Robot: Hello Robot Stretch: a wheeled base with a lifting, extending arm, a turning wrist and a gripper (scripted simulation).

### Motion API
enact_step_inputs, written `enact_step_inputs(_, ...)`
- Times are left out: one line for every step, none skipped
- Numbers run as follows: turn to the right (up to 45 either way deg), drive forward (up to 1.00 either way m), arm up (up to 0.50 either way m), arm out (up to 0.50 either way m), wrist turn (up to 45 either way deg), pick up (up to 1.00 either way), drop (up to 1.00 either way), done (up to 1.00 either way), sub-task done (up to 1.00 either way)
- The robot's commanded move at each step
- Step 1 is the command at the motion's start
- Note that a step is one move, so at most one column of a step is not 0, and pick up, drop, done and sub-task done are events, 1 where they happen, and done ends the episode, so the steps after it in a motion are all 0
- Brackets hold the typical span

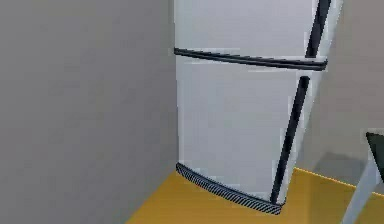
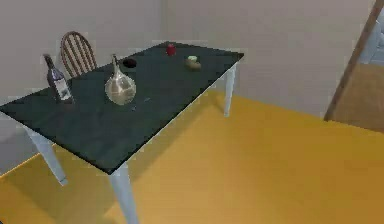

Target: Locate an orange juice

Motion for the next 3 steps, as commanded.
enact_step_inputs(45.0,0.00,0.00,0.00,0.0,0.00,0.00,0.00,0.00)
enact_step_inputs(45.0,0.00,0.00,0.00,0.0,0.00,0.00,0.00,0.00)
enact_step_inputs(36.0,0.00,0.00,0.00,0.0,0.00,0.00,0.00,0.00)
